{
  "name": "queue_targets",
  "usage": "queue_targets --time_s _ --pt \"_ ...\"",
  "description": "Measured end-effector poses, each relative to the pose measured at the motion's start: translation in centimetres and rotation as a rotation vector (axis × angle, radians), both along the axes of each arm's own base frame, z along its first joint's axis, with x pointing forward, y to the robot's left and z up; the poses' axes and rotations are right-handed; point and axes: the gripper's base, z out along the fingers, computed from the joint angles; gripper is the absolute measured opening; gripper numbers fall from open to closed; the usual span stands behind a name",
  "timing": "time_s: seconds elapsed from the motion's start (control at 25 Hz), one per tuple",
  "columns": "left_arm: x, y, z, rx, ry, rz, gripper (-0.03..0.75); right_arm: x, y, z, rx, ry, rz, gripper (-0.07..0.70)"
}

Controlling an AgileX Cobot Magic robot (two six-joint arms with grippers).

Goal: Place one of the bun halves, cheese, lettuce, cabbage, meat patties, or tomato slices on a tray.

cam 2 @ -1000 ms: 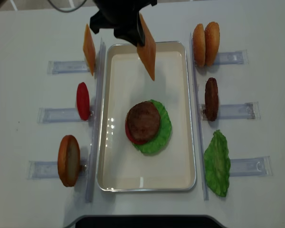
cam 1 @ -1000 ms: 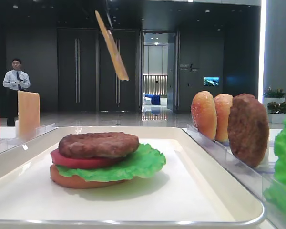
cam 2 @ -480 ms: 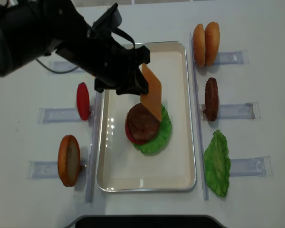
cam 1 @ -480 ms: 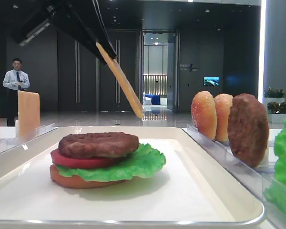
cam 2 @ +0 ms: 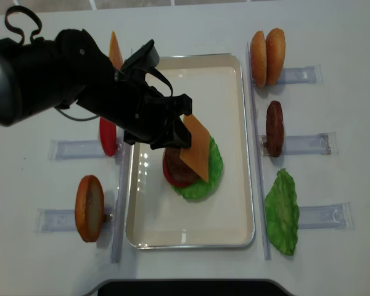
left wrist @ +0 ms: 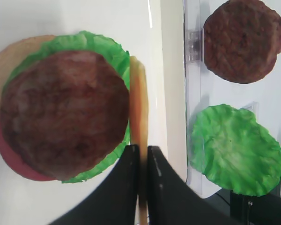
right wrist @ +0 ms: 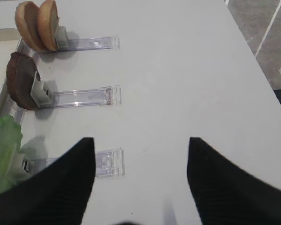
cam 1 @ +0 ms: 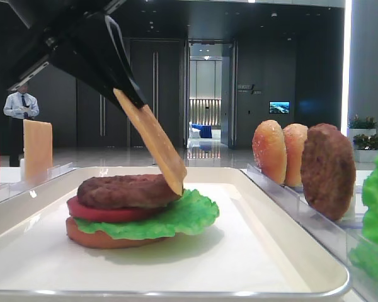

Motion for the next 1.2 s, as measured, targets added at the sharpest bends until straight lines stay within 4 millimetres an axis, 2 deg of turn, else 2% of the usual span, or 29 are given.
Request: queue_targets --time_s 0.44,0.6,0.76,0.84,0.96,1.2 --pt "-0.1 0.6 -0.4 0.079 0.007 -0.011 0.036 0.0 0.0 0.0 0.000 0.000 0.000 0.413" --pt "-0.2 0.7 -0.4 0.088 0.010 -0.020 0.134 0.0 0.0 0.0 0.000 0.000 0.000 0.413" --pt "-0.4 1.1 -0.7 0.143 0.028 -0.025 0.305 0.0 0.0 0.0 0.000 0.000 0.000 0.413" --pt "-0.5 1.4 -0.9 0.190 0.041 -0.031 0.359 0.0 0.0 0.0 0.000 0.000 0.000 0.413" --pt "-0.7 1.8 -1.0 0.238 0.057 -0.040 0.391 0.0 0.0 0.0 0.000 0.000 0.000 0.413" --pt "-0.8 2.0 -0.4 0.238 0.040 -0.035 0.400 0.0 0.0 0.0 0.000 0.000 0.000 0.413"
